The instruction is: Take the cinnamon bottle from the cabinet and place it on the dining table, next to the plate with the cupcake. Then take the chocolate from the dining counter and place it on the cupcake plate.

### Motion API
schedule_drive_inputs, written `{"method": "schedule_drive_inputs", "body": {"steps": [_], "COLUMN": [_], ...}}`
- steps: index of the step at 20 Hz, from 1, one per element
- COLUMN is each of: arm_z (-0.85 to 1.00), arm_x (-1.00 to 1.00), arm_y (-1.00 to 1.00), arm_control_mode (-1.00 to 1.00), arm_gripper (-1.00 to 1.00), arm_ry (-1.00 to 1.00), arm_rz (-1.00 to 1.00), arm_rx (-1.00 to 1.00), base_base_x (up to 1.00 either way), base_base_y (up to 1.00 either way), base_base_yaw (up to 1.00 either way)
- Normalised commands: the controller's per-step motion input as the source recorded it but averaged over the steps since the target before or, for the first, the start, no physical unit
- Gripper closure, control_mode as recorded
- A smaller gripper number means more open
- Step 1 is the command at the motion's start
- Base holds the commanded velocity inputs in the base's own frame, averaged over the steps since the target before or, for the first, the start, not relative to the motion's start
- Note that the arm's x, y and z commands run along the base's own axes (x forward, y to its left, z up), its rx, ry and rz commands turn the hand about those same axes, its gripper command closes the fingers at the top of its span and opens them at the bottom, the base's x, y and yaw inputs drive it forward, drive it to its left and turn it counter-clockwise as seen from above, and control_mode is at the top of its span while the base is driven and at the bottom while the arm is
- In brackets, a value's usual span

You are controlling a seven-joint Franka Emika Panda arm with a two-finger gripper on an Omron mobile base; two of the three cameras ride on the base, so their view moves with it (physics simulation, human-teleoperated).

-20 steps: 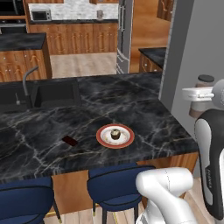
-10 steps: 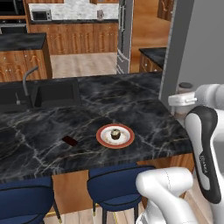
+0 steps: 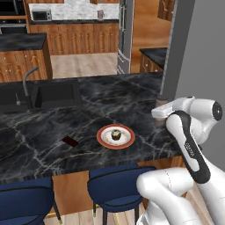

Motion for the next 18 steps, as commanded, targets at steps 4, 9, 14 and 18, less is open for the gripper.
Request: {"method": "schedule_drive_inputs", "body": {"steps": [4, 9, 14, 18], "arm_z": [-0.53, -0.51, -0.26, -0.54], "arm_x": [0.5, 0.44, 0.63, 0.52], "arm_y": [0.02, 0.0, 0.0, 0.0], "arm_control_mode": [-1.0, -1.0, -1.0, -1.0], "arm_gripper": [1.0, 1.0, 1.0, 1.0], "arm_ry": [0.02, 0.02, 0.01, 0.0], "arm_rz": [0.0, 0.0, 0.0, 0.03], "arm_rx": [0.0, 0.0, 0.0, 0.0], "base_base_x": [0.0, 0.0, 0.0, 0.0], "base_base_y": [0.0, 0.0, 0.0, 0.0], "base_base_yaw": [0.0, 0.0, 0.0, 0.0]}}
